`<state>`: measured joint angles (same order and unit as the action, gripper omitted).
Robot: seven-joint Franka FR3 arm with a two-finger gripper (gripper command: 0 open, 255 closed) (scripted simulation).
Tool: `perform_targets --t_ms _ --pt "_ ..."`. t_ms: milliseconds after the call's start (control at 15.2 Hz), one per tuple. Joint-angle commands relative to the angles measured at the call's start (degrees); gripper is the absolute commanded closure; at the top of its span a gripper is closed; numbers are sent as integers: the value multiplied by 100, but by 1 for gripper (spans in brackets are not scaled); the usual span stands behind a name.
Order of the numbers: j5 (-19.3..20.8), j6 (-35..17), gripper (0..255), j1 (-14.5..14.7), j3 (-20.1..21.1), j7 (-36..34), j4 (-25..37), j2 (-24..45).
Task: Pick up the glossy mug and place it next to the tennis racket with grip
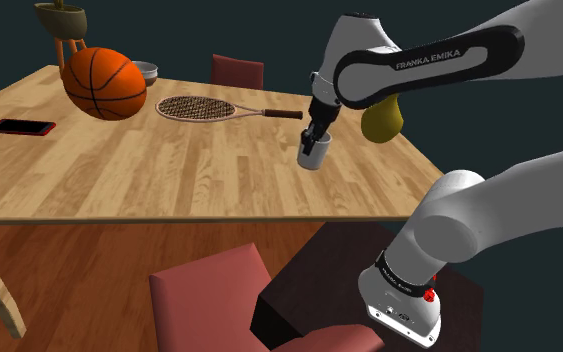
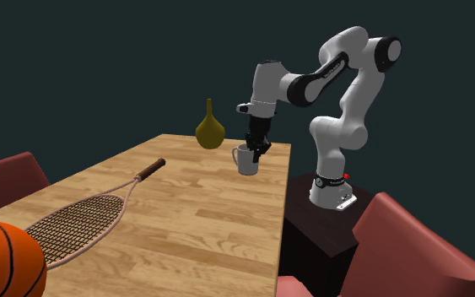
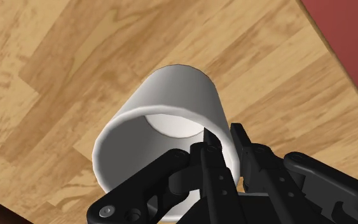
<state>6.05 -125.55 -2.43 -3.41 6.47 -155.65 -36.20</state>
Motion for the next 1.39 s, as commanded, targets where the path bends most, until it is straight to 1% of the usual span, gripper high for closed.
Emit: perform_targets --t_ms 0,1122,1320 --pt "-10 173 255 3 4 12 101 -70" --pt "-89 1575 255 34 51 89 1226 -348" --pt "0 1375 255 -51 -192 356 1656 261"
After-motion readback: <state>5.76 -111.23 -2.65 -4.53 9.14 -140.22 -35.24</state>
